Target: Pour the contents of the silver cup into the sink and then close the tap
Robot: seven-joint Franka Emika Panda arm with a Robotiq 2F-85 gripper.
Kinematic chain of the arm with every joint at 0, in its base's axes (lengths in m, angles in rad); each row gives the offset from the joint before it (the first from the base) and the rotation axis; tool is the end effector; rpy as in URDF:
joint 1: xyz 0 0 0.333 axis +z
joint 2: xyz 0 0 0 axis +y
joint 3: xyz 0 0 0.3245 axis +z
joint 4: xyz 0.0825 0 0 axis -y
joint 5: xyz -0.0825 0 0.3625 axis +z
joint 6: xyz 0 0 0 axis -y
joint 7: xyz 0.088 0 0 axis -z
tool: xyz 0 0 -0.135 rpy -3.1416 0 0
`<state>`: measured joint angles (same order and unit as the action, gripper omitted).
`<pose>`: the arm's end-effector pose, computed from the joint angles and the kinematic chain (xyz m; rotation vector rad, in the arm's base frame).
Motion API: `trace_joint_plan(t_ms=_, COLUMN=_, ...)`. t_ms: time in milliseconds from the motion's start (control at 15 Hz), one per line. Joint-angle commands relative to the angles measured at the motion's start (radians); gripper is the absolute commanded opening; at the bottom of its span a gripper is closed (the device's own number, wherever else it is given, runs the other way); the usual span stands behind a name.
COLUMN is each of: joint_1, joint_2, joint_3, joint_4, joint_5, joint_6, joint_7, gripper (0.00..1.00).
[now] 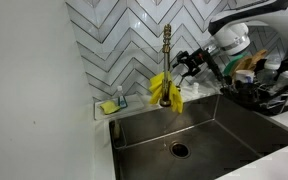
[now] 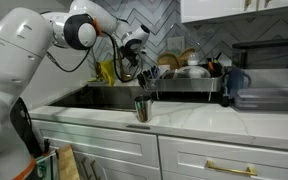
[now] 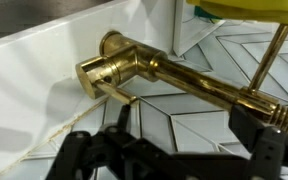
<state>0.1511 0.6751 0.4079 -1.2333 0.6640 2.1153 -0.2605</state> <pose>0.6596 0.3621 0.4315 -2.2210 -0.4638 -0.1365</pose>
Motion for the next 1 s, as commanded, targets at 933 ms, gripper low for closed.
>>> trace_joint_plan(t_ms=933, joint_1=-0.004, joint_2=0.006, joint_3=0.004, joint_4=0.007, joint_5=0.008, joint_6=-0.092, joint_7=0.029, gripper=1.0)
